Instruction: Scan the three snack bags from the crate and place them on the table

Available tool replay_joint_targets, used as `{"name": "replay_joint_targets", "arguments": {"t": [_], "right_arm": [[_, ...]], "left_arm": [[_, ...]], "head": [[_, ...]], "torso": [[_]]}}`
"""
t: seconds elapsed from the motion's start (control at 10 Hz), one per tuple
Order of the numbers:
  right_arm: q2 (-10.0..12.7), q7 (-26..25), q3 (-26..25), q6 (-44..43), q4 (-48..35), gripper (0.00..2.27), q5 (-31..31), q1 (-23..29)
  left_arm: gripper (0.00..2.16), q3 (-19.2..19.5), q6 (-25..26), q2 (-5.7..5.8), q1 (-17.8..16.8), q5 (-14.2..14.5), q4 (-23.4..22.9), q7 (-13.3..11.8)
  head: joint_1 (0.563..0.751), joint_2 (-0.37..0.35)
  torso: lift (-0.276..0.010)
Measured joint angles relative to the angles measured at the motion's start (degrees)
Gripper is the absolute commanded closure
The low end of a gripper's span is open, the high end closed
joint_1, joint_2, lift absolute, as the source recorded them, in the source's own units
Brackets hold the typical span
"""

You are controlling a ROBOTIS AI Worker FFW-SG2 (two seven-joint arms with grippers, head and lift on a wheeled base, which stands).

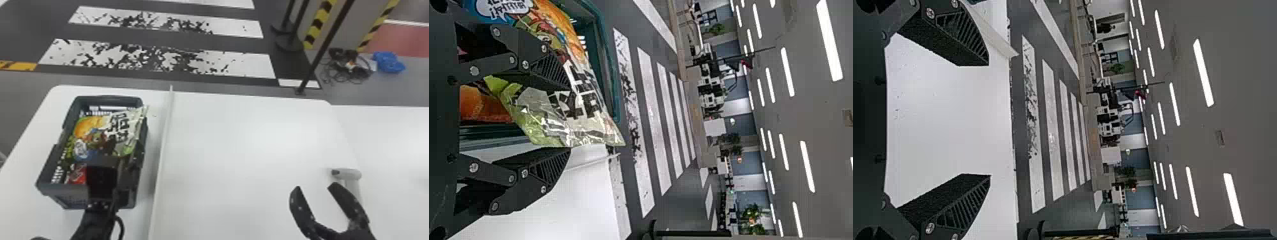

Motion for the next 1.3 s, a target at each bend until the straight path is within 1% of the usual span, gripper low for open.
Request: {"name": "replay_joint_targets", "arguments": {"t": [0.1, 0.2, 0.3, 0.4, 0.5, 0.6, 0.9, 1.0, 1.1, 1.3], "right_arm": [[0.0, 0.0, 0.0, -0.1, 0.0, 0.13, -0.1, 0.0], [0.0, 0.0, 0.0, -0.1, 0.0, 0.13, -0.2, 0.0], [0.0, 0.0, 0.0, -0.1, 0.0, 0.13, -0.3, 0.0], [0.1, 0.0, 0.0, -0.2, 0.0, 0.13, -0.3, 0.0], [0.1, 0.0, 0.0, -0.2, 0.0, 0.13, -0.4, 0.0], [0.2, 0.0, 0.0, -0.3, 0.1, 0.13, -0.4, 0.0], [0.2, 0.0, -0.1, -0.7, 0.6, 0.13, -0.7, -0.1], [0.2, 0.0, -0.1, -0.8, 0.8, 0.13, -0.8, -0.2], [0.2, 0.0, -0.1, -0.8, 1.0, 0.13, -1.0, -0.3], [0.2, 0.0, -0.1, -0.8, 1.2, 0.13, -1.4, -0.6]], "left_arm": [[0.64, 0.1, 1.1, 0.02, -0.1, 0.1, 0.0, -0.1], [0.80, 0.2, 1.4, 0.05, -0.2, 0.1, 0.0, -0.1], [1.50, 0.3, 1.5, 0.06, -0.2, 0.2, 0.0, 0.0], [1.85, 0.4, 1.4, 0.01, -0.2, 0.8, 0.1, 1.3], [1.92, 0.5, 1.4, 0.02, -0.3, 1.4, 0.0, 1.7], [1.92, 0.5, 0.9, 0.10, -0.2, 1.6, -0.5, 1.8], [1.92, 0.3, -1.9, 0.39, 2.1, 0.8, -4.4, 2.0], [1.92, 0.2, -2.8, 0.55, 3.6, -0.3, -6.8, 2.4], [1.92, 0.0, -3.4, 0.88, 5.5, -2.1, -10.0, 3.4], [1.92, -0.3, -3.6, 2.33, 9.4, -4.8, -17.9, 5.0]], "head": [[0.695, -0.109], [0.695, -0.107], [0.695, -0.106], [0.695, -0.099], [0.695, -0.096], [0.695, -0.095], [0.695, -0.112], [0.695, -0.114], [0.695, -0.116], [0.695, -0.119]], "torso": [[-0.037], [-0.037], [-0.037], [-0.037], [-0.037], [-0.037], [-0.037], [-0.037], [-0.037], [-0.037]]}}
